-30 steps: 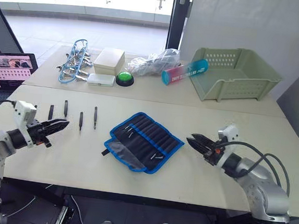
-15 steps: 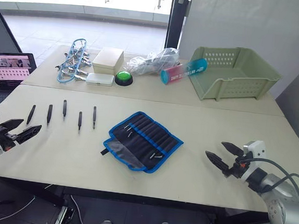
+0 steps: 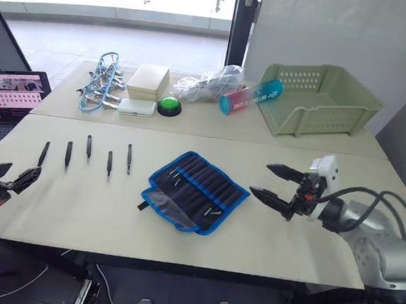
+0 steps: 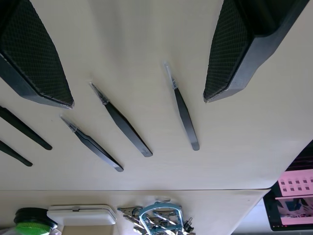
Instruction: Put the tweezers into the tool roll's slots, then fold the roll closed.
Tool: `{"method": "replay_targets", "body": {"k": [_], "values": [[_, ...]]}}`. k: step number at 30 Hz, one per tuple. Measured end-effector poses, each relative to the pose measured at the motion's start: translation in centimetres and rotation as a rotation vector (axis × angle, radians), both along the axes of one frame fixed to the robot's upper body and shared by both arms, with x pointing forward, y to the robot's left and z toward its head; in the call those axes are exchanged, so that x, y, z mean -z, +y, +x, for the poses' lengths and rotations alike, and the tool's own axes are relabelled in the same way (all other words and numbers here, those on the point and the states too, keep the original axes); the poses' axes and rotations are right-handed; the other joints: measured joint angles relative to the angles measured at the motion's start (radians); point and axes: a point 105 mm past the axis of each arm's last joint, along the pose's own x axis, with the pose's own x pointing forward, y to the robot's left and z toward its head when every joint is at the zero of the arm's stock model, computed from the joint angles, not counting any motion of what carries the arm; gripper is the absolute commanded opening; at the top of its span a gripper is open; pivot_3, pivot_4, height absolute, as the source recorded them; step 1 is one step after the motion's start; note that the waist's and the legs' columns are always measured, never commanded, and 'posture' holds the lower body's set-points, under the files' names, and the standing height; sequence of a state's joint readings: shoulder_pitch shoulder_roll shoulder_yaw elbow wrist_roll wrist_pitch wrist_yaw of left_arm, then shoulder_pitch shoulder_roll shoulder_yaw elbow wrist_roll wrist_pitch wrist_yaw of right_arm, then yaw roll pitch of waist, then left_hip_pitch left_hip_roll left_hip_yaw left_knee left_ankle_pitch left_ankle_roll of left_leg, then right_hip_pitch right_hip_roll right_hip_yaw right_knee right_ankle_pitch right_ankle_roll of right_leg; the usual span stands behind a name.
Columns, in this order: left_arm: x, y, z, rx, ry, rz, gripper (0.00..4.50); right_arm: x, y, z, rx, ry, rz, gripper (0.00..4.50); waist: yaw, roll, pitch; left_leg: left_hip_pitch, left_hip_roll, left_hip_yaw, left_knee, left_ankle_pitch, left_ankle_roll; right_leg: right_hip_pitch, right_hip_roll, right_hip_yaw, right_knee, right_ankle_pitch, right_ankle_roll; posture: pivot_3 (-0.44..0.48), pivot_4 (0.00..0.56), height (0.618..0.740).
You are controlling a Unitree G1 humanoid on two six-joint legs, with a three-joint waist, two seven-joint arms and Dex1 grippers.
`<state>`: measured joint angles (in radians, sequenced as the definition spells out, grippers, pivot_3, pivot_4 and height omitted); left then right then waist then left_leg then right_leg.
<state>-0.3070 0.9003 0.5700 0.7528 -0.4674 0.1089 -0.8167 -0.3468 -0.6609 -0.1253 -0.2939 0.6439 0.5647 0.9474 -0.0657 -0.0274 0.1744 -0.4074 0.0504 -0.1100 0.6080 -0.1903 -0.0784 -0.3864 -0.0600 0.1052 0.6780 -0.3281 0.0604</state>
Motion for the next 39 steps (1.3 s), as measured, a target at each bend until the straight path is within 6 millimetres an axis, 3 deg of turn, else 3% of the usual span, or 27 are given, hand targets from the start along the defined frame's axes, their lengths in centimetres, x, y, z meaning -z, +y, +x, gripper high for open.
{"method": "replay_targets", "body": {"k": [6, 12, 20, 25, 31, 39], "values": [[0.8, 0.5, 0.8, -0.062, 0.030, -0.008, 4.49, -1.7, 2.2, -1.6, -0.147, 0.016, 0.008, 4.50, -0.001, 0.000, 0.000, 0.000, 0.000, 0.000, 0.000, 0.000, 0.000, 0.000, 0.000, 0.000, 0.001, 0.000, 0.000, 0.000, 0.150, 0.740], [1.8, -0.4, 2.3, -0.045, 0.081, 0.004, 4.49, -1.7, 2.6, -2.0, -0.169, 0.031, 0.011, 4.50, -0.002, 0.000, 0.000, 0.000, 0.000, 0.000, 0.001, 0.000, 0.000, 0.000, 0.000, 0.000, 0.001, 0.000, 0.000, 0.000, 0.150, 0.740], [3.3, 0.2, 3.0, -0.133, 0.141, -0.003, 4.49, -1.8, 3.0, -2.6, -0.184, 0.023, -0.011, 4.50, -0.002, 0.000, 0.000, 0.000, 0.000, 0.000, 0.001, 0.000, 0.000, -0.001, 0.000, 0.000, 0.002, 0.000, 0.000, 0.000, 0.150, 0.740], [4.1, -1.2, 4.9, -0.128, 0.168, -0.021, 4.49, -1.4, 3.1, -2.7, -0.183, 0.034, -0.014, 4.50, 0.000, 0.000, 0.000, 0.000, -0.001, 0.000, 0.002, 0.000, 0.000, -0.001, 0.000, 0.000, 0.002, 0.000, 0.000, 0.000, 0.150, 0.740], [4.4, -1.5, 6.0, -0.186, 0.176, -0.059, 4.49, -1.3, 3.1, -2.7, -0.168, 0.039, -0.017, 4.50, -0.001, 0.001, -0.001, 0.001, -0.001, 0.000, 0.002, 0.000, 0.000, 0.000, 0.000, 0.000, 0.004, 0.000, 0.000, 0.000, 0.150, 0.740], [4.3, -1.5, 6.8, -0.277, 0.169, -0.136, 2.02, -1.2, 3.0, -2.5, -0.150, 0.045, -0.020, 4.50, 0.005, 0.001, -0.001, 0.001, -0.001, 0.000, 0.003, 0.000, 0.000, 0.000, 0.000, 0.000, 0.005, 0.000, 0.000, 0.000, 0.150, 0.740]]}}
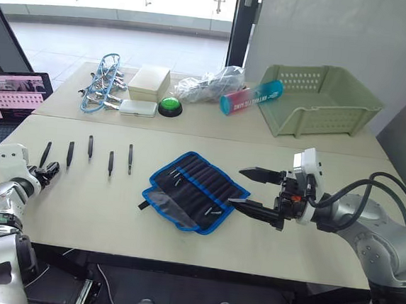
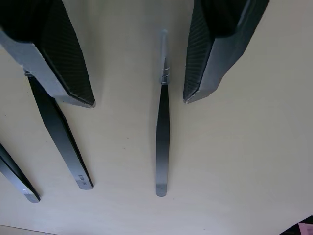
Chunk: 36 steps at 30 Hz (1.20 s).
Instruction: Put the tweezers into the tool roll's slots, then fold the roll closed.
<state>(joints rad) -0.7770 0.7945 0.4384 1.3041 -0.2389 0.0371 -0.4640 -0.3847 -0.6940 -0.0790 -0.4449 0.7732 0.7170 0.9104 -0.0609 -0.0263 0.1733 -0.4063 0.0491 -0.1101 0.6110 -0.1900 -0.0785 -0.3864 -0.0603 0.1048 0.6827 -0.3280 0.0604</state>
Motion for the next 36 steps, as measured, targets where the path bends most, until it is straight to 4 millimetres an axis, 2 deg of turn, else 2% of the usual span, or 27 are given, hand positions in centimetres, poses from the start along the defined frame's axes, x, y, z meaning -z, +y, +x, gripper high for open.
{"method": "replay_targets", "body": {"k": [6, 20, 23, 24, 28, 31, 35, 36], "values": [[0.1, 0.4, -0.1, -0.044, 0.008, -0.009, 0.03, 0.0, 0.0, 0.1, 0.017, 0.003, -0.002, 4.50, 0.002, 0.000, 0.000, 0.000, 0.000, 0.000, 0.000, 0.000, 0.000, 0.000, 0.000, 0.000, 0.000, 0.000, 0.000, 0.000, 0.150, 0.740], [-0.7, -0.4, 0.5, 0.038, -0.002, 0.034, 0.03, 0.4, 0.1, -0.1, 0.033, 0.013, 0.011, 4.50, 0.012, 0.000, 0.000, 0.000, 0.000, 0.000, 0.000, 0.000, 0.000, 0.000, 0.000, 0.000, 0.000, 0.000, 0.000, 0.000, 0.150, 0.740], [-1.6, -0.9, 0.9, 0.093, -0.041, 0.058, 0.03, 0.7, 0.0, -0.1, 0.055, 0.024, 0.012, 4.50, 0.011, -0.001, 0.000, -0.001, 0.000, 0.000, 0.000, 0.000, 0.000, 0.000, 0.000, 0.000, 0.000, 0.000, 0.000, 0.000, 0.150, 0.740], [-2.2, -1.2, 1.0, 0.131, -0.064, 0.073, 0.00, 0.8, 0.0, 0.0, 0.067, 0.023, 0.014, 3.95, 0.009, -0.001, 0.000, -0.001, 0.000, 0.000, 0.000, 0.000, 0.000, -0.001, 0.000, 0.000, 0.000, 0.000, 0.000, 0.000, 0.150, 0.740], [-5.7, -2.1, 1.5, 0.262, -0.172, 0.146, 0.00, 1.5, -0.3, 0.6, 0.137, 0.016, 0.001, 2.60, 0.007, -0.001, 0.000, -0.001, 0.000, 0.000, 0.000, 0.000, 0.000, -0.001, 0.000, 0.000, 0.000, 0.000, 0.000, 0.000, 0.150, 0.740], [-7.4, -3.5, 1.6, 0.378, -0.230, 0.176, 0.00, 2.6, -0.2, 1.0, 0.186, 0.015, -0.008, 1.71, 0.003, -0.001, 0.000, -0.001, 0.000, 0.000, 0.000, 0.000, 0.000, -0.001, 0.000, 0.000, 0.000, 0.000, 0.000, 0.000, 0.150, 0.740], [-8.7, -8.2, 0.3, 0.656, -0.233, 0.191, 0.00, 5.7, 0.7, 2.2, 0.286, 0.041, -0.030, 0.19, -0.011, -0.001, 0.000, 0.000, 0.001, 0.000, -0.001, 0.001, -0.002, -0.001, 0.000, 0.000, 0.001, 0.000, 0.000, 0.000, 0.150, 0.740], [-8.7, -9.4, 0.1, 0.701, -0.221, 0.185, 0.00, 6.1, 0.8, 2.5, 0.305, 0.042, -0.035, 0.07, -0.012, -0.001, 0.000, 0.000, 0.001, 0.000, 0.000, 0.001, -0.002, -0.001, 0.000, 0.000, 0.002, 0.000, 0.000, 0.000, 0.150, 0.740]]}}
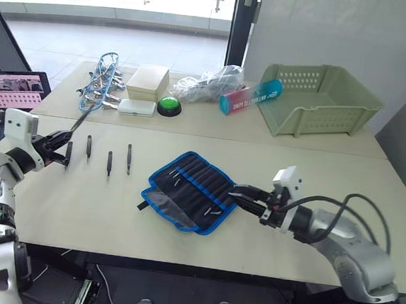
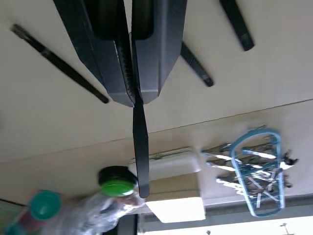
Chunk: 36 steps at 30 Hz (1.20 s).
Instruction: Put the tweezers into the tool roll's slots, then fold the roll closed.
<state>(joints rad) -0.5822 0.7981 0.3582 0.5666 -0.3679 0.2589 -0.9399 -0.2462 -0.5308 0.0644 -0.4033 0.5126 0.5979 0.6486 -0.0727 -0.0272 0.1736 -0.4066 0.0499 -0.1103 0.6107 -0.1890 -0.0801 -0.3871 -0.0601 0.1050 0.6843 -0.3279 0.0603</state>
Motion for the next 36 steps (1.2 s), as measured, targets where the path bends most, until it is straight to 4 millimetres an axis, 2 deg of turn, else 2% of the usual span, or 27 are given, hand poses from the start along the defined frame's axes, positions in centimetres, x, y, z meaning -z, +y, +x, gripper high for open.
{"method": "replay_targets", "body": {"k": [4, 10, 15, 19, 25, 31, 36], "values": [[0.9, -4.5, -1.6, 0.138, 0.125, -0.021, 0.00, 1.4, 0.2, 0.8, 0.069, -0.026, -0.017, 0.07, 0.000, 0.000, 0.000, 0.000, 0.000, 0.000, 0.000, 0.000, 0.000, 0.000, 0.000, 0.000, 0.000, 0.000, 0.000, 0.000, 0.150, 0.740], [0.5, -9.1, -3.7, 0.297, 0.238, -0.100, 0.00, 2.8, 1.0, 1.5, 0.119, -0.009, -0.016, 0.07, 0.000, 0.000, 0.000, 0.000, 0.000, 0.000, 0.000, 0.000, 0.000, 0.000, 0.000, 0.000, -0.001, 0.000, 0.000, 0.000, 0.150, 0.740], [2.2, -10.9, -4.3, 0.345, 0.362, -0.103, 0.00, 4.8, 0.7, 2.6, 0.204, 0.035, -0.053, 0.07, 0.002, 0.000, 0.000, 0.000, 0.000, 0.000, 0.000, 0.000, 0.000, 0.000, 0.000, 0.000, -0.001, 0.000, 0.000, 0.000, 0.150, 0.740], [3.0, -11.9, -4.8, 0.379, 0.439, -0.096, 0.00, 5.4, 0.7, 3.0, 0.231, 0.035, -0.046, 0.07, 0.001, 0.000, 0.000, 0.001, 0.000, 0.000, 0.000, 0.000, 0.000, 0.000, 0.000, 0.000, -0.001, 0.000, 0.000, 0.000, 0.150, 0.740], [4.1, -12.9, -5.2, 0.397, 0.509, -0.082, 0.00, 5.0, 0.8, 3.9, 0.248, 0.002, -0.033, 0.07, 0.003, 0.000, 0.000, 0.000, 0.000, 0.000, 0.000, 0.000, 0.000, 0.000, 0.000, 0.000, -0.001, 0.000, 0.000, 0.000, 0.150, 0.740], [5.5, -14.1, -5.3, 0.402, 0.539, 0.022, 0.00, 5.3, 0.5, 4.2, 0.256, -0.002, -0.091, 0.07, 0.002, 0.000, 0.000, 0.001, 0.000, 0.000, 0.000, 0.000, 0.000, 0.000, 0.000, 0.000, -0.002, 0.000, 0.000, 0.000, 0.150, 0.740], [5.5, -13.8, -5.3, 0.372, 0.552, 0.127, 0.00, 5.4, 0.7, 4.1, 0.251, 0.016, -0.126, 0.07, 0.002, 0.000, 0.000, 0.001, 0.000, 0.000, 0.000, 0.000, 0.000, 0.001, 0.000, 0.001, -0.002, 0.000, 0.000, 0.000, 0.150, 0.740]]}}
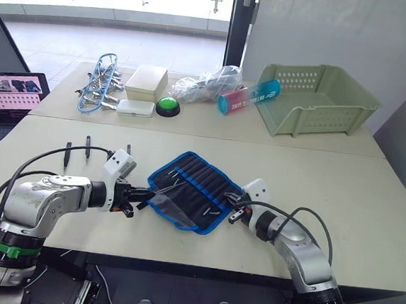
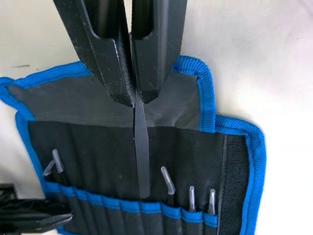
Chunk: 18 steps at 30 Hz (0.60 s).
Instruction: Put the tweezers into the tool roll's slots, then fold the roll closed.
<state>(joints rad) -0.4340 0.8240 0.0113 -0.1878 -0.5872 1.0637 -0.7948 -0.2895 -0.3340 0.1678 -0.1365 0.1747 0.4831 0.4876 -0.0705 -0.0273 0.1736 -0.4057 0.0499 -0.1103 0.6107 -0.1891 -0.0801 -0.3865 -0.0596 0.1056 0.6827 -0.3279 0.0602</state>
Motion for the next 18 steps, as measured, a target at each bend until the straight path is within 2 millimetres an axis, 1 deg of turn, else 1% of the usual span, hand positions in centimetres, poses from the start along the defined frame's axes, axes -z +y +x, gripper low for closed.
{"method": "replay_targets", "body": {"k": [3, 5, 18], "values": [[-0.3, 0.2, 0.1, -0.009, 0.016, 0.085, 0.00, 0.0, 0.0, -0.1, 0.005, 0.007, -0.013, 0.07, 0.002, 0.000, 0.000, 0.000, 0.000, 0.000, 0.000, 0.000, 0.000, 0.001, 0.000, 0.000, -0.001, 0.000, 0.000, 0.000, 0.150, 0.740], [-0.6, 0.0, 0.3, -0.005, 0.012, 0.113, 0.00, 0.1, 0.1, -0.3, 0.002, 0.009, -0.013, 0.07, 0.002, -0.001, 0.000, 0.000, 0.000, 0.000, 0.000, 0.000, 0.000, 0.001, 0.000, 0.000, -0.001, 0.000, 0.000, 0.000, 0.150, 0.740], [-2.1, -1.5, 0.9, 0.043, 0.057, 0.144, 0.00, 0.3, 0.5, -0.5, 0.008, 0.021, -0.040, 0.07, -0.001, -0.001, -0.001, 0.001, 0.000, 0.000, 0.000, 0.000, 0.000, 0.001, 0.000, 0.000, -0.001, 0.000, 0.000, 0.000, 0.150, 0.740]]}}
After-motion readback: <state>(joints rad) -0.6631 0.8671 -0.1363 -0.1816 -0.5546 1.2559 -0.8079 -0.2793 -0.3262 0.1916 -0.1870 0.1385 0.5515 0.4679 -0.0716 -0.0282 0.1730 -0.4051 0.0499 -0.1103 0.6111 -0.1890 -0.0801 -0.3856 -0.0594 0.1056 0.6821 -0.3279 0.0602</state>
